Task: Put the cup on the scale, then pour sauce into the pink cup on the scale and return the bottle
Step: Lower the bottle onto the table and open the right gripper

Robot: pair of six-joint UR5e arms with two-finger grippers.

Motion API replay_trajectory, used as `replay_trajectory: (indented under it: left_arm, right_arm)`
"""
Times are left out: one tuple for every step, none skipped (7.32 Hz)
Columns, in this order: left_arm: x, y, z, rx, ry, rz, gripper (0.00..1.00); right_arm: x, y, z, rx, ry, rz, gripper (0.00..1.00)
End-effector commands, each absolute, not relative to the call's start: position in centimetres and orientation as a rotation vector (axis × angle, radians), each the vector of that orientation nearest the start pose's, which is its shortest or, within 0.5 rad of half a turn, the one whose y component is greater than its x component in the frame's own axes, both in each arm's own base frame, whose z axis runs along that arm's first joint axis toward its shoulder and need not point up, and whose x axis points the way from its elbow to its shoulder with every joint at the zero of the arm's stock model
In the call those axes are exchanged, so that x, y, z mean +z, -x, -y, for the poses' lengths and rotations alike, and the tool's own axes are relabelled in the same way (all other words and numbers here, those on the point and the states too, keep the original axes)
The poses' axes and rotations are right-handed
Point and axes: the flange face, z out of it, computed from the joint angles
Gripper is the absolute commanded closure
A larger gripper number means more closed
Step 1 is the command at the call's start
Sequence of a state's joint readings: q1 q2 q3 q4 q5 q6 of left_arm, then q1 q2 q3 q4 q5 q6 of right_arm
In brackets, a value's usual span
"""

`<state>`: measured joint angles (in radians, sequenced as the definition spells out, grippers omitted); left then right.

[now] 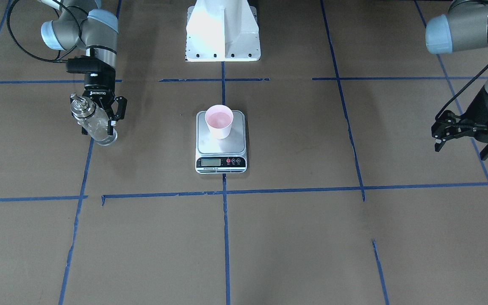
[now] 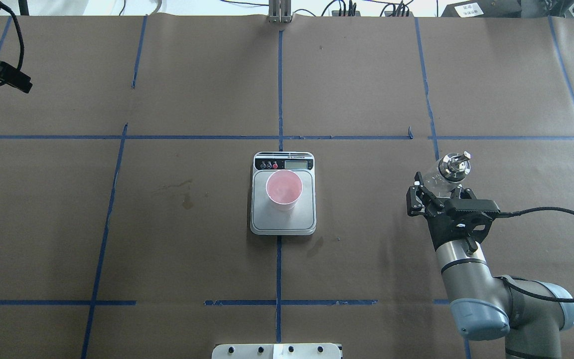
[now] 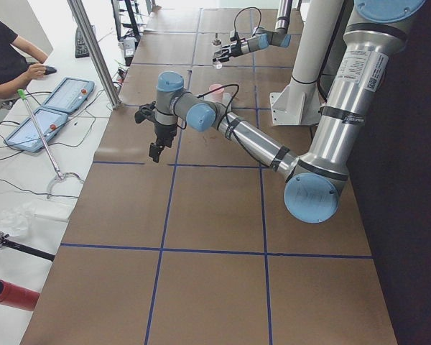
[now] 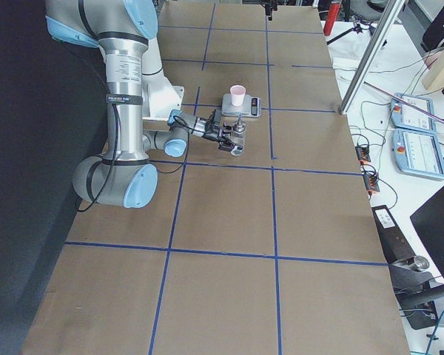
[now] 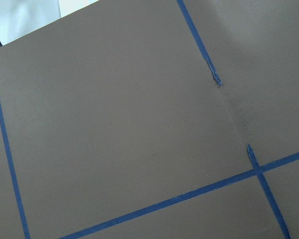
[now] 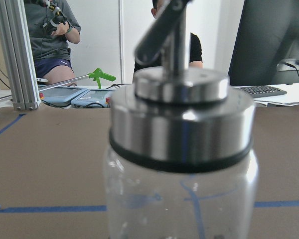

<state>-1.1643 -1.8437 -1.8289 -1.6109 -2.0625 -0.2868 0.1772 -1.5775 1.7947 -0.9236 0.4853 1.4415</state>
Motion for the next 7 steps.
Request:
replay_trajectory:
  left_arm:
    - [39.43,-15.05,57.08,0.252,-0.364,-0.637,0.01]
    - [39.50,-15.06,57.11,0.251,-0.363,-0.636,0.01]
    - [39.36,-15.03,57.06,0.252,-0.366,-0.637,0.01]
    - [39.36,-15.03,57.06,0.252,-0.366,-0.637,0.01]
    - [39.36,-15.03,57.06,0.252,-0.366,-0.637,0.01]
    - [39.34,-15.15,57.09,0.253,-0.365,-0.637,0.01]
    - [39.20,-15.13,57.04,0.254,-0.368,-0.638,0.01]
  right_arm:
    - [47.32,43.54,30.55,0.501,-1.126,0.587,1.00]
    - [47.34,43.66,30.50,0.503,-1.124,0.589,1.00]
    - [47.71,43.75,30.51,0.501,-1.122,0.585,1.00]
    - [47.78,43.76,30.51,0.502,-1.122,0.585,1.00]
    - [47.79,43.77,30.51,0.502,-1.120,0.585,1.00]
    - [47.73,43.88,30.44,0.501,-1.118,0.588,1.00]
    - [47.80,43.83,30.43,0.500,-1.118,0.587,1.00]
